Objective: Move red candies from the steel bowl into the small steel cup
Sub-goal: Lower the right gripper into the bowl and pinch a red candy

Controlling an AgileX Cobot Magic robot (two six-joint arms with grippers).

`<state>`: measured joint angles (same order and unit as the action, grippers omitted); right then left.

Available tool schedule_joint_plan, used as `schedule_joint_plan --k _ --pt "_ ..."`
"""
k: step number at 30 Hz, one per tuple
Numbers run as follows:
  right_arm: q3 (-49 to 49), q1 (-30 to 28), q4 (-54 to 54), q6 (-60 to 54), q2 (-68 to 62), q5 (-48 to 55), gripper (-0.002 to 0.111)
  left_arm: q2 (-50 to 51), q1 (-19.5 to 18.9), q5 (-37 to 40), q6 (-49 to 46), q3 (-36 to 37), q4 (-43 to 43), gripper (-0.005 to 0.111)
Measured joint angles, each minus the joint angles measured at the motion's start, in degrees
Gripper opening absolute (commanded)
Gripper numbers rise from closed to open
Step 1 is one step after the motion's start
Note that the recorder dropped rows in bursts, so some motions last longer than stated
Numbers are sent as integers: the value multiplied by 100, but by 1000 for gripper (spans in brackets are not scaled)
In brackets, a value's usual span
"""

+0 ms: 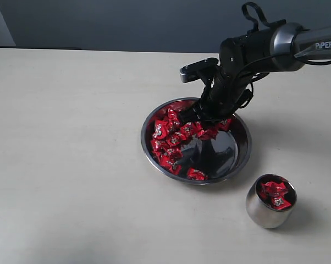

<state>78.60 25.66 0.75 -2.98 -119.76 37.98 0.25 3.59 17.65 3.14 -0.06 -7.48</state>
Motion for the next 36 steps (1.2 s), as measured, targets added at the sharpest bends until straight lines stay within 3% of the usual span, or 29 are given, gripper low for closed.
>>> schedule_joint_plan --k 5,10,12,36 --pt "0 0 12 0 0 29 2 0 0 0 0 0 0 0" --pt "11 0 92 -96 0 281 35 0 0 0 0 0 0 0" --pt "11 0 117 -170 0 309 42 0 0 0 0 0 0 0" --pt "19 0 798 -596 -139 179 42 0 0 0 0 0 0 0"
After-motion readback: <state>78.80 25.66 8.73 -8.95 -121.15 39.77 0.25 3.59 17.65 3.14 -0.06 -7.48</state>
